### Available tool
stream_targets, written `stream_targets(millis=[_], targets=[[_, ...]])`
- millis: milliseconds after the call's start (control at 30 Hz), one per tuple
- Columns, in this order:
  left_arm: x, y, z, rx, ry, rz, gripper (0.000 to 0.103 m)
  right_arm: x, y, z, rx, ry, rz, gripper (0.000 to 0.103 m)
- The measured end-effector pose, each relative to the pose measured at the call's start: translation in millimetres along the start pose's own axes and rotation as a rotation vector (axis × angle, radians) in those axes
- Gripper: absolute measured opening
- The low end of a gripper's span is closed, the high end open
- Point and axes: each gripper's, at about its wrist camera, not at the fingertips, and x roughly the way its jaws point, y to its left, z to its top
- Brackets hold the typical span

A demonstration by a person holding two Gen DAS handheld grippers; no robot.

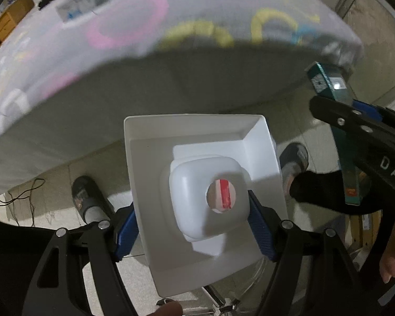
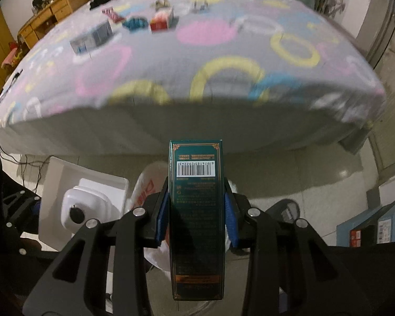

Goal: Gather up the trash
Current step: 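Lift the white tray with the left tool while the right tool carries the green box toward the bag, then open the left tool over the bag while the right tool releases the green box into it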

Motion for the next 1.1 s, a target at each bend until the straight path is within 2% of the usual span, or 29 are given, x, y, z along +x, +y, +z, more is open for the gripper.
stream_targets(millis=[333, 567, 600, 667, 733, 833, 1100], targets=[[74, -7, -8, 0.010, 0.130, -0.013, 0.071, 87, -6, -24, 0.041, 0.187, 0.032, 0.035], [94, -12, -7, 0.019, 0.172, -0.003, 0.072, 110, -3, -22, 0.048, 0.223, 0.045, 0.036], [97, -11, -8, 0.018, 0.187, -0.002, 0.072, 113, -2, -22, 0.043, 0.229, 0.041, 0.040], [101, -11, -9, 0.013, 0.200, -0.004, 0.073, 115, -2, -23, 0.045, 0.237, 0.031, 0.078], [103, -9, -10, 0.010, 0.202, 0.002, 0.088, 115, -5, -27, 0.068, 0.238, 0.040, 0.080], [102, -5, -10, 0.002, 0.195, 0.003, 0.093, 116, -4, -25, 0.068, 0.237, 0.030, 0.083], [90, -4, -8, 0.012, 0.144, 0.028, 0.095, 110, -7, -23, 0.087, 0.223, 0.034, 0.087]])
